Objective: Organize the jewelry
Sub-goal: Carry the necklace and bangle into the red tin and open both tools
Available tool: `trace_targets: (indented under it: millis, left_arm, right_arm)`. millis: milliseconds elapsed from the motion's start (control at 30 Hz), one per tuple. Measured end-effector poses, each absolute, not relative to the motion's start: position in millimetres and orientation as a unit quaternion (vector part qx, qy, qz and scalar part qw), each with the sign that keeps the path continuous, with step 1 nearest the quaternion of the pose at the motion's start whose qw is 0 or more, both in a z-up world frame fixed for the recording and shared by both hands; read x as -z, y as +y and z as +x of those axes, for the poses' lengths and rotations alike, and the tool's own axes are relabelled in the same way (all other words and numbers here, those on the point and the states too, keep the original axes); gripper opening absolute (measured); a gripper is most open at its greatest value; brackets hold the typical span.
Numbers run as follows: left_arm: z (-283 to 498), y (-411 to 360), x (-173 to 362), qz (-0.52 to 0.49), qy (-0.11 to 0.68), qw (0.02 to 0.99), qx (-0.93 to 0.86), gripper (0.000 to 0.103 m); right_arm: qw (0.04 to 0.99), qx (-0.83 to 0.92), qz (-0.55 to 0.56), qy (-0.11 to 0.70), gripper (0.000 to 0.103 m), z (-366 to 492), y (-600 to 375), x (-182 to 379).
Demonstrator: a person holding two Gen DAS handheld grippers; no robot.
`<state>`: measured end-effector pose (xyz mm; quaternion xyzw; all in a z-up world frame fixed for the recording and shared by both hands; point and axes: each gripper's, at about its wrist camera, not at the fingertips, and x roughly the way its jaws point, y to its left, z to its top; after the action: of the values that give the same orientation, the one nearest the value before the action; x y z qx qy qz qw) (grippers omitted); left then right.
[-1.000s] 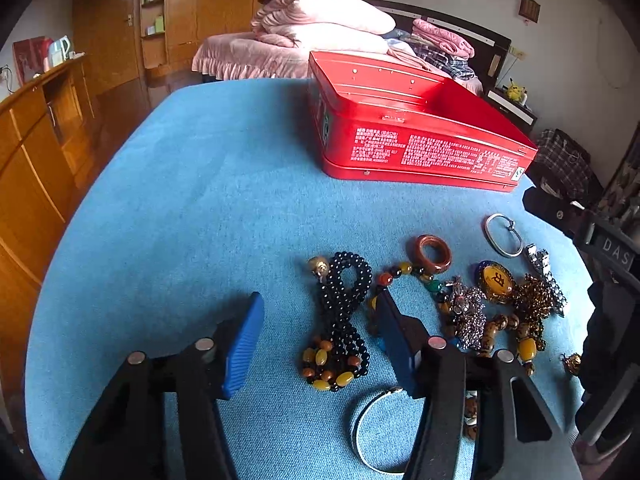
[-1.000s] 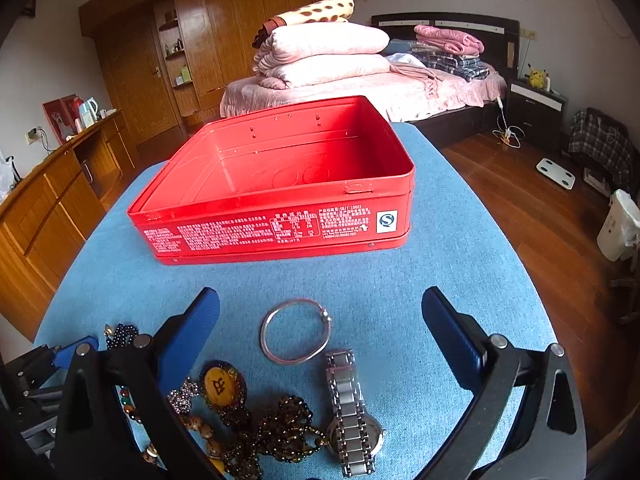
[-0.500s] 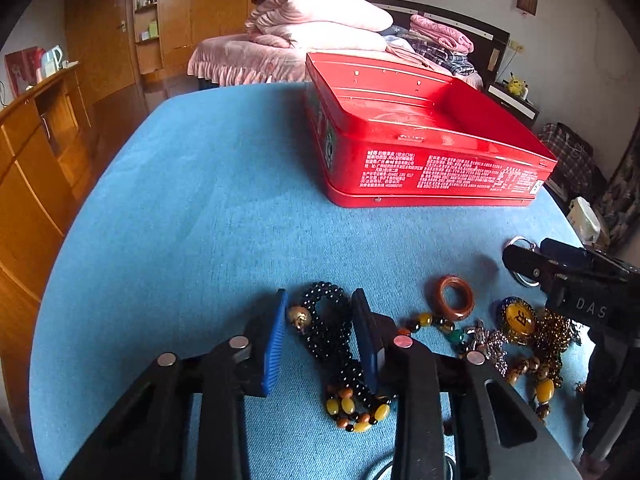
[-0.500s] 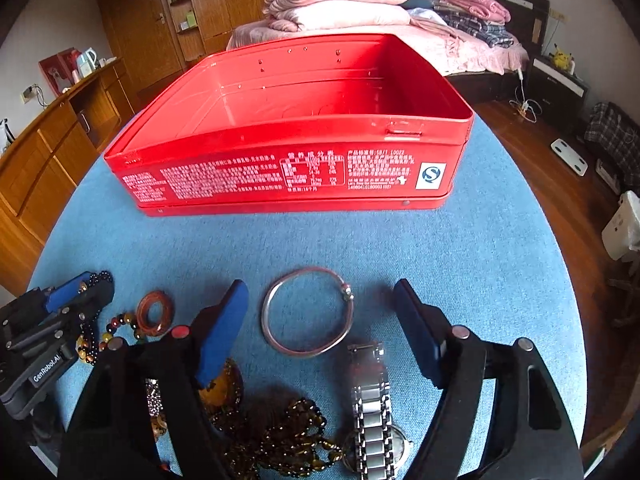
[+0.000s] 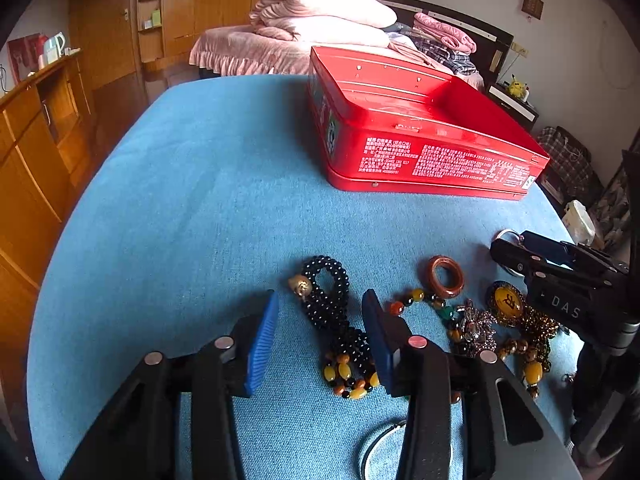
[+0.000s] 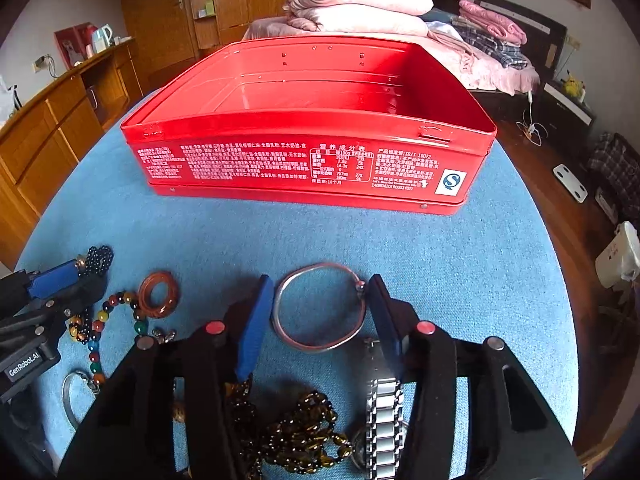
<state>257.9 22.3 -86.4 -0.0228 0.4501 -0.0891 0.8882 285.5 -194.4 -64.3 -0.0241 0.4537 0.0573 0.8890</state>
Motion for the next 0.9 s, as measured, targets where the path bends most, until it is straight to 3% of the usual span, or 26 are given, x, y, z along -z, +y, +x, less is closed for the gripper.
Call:
trace_targets:
  millis: [67, 300, 900]
  left_arm:
    - [255.9, 19.8, 86.3, -0.022, 0.45, 0.888, 0.088, 0.029]
    - [255.7, 21.0, 86.2, -0.04, 0.447, 0.889, 0.095, 0.018]
    - [275.2, 4.6, 12.0, -0.067, 0.37, 0.916, 0.138, 0.016]
  right_arm:
    - [0.889, -0.057, -0.021, 0.454, 0.047, 285.7, -195.1, 63.2]
    - [0.891, -0.059, -0.004, 0.451, 0.047, 283.6, -200.1, 60.5]
    - [0.919, -0.071, 0.025, 0.387, 0.047, 293.4, -219.0, -0.7]
